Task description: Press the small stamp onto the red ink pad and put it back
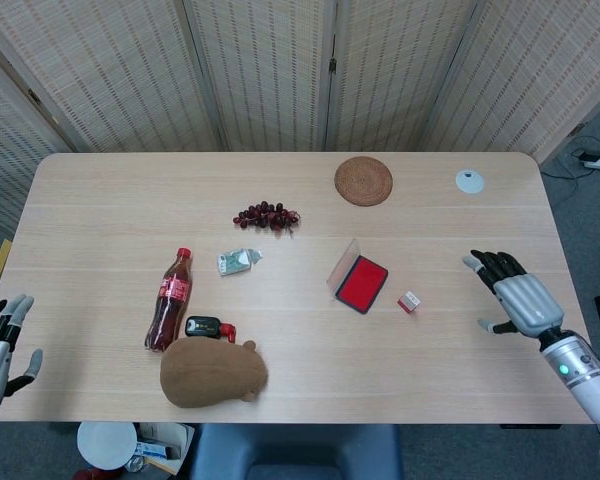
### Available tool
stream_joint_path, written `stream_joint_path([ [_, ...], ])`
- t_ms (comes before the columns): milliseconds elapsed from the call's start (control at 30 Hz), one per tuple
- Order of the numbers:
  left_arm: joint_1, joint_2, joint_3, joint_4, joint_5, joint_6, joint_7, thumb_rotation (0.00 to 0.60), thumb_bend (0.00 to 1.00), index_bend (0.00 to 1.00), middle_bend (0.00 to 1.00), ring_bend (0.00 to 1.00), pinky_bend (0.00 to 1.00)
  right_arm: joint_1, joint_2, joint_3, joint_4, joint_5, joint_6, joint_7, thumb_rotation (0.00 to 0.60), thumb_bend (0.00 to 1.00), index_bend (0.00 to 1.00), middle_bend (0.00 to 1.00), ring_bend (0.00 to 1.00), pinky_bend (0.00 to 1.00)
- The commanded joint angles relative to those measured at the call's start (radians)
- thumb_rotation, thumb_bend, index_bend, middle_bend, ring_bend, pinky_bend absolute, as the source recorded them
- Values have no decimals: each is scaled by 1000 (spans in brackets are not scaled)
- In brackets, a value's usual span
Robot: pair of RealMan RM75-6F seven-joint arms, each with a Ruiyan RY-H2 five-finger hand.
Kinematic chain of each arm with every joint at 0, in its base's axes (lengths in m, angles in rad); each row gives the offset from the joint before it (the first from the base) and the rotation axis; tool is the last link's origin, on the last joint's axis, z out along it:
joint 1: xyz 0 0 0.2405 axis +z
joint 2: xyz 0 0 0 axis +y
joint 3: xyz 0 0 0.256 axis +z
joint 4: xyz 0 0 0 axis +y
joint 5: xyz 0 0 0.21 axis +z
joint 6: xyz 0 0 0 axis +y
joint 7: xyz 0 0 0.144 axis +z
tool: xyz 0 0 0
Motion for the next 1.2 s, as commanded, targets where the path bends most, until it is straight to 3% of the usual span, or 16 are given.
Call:
stream_joint_path([
  [33, 4, -7, -10, -1, -25, -5, 27, 600, 427, 0, 0, 0, 0, 77, 9, 6, 68, -22, -89, -10, 600, 190, 0, 17, 0, 0],
  [267, -9, -27, -36, 13, -91, -45, 72, 600, 427, 0, 0, 0, 0, 179, -19, -28, 109, -95, -175, 34, 600, 200, 25, 16, 0, 0],
  [733, -17, -49, -63, 33, -170, -78, 120, 600, 427, 0, 0, 0, 0, 296, -181, -171, 374, -277, -110, 321, 600, 211, 124, 19, 0, 0],
  [1200, -9, -39, -61, 27, -161, -68, 101, 600, 427, 0, 0, 0, 0, 332, -260, -212, 457, -269, -89, 359, 600, 241, 194, 25, 0, 0],
])
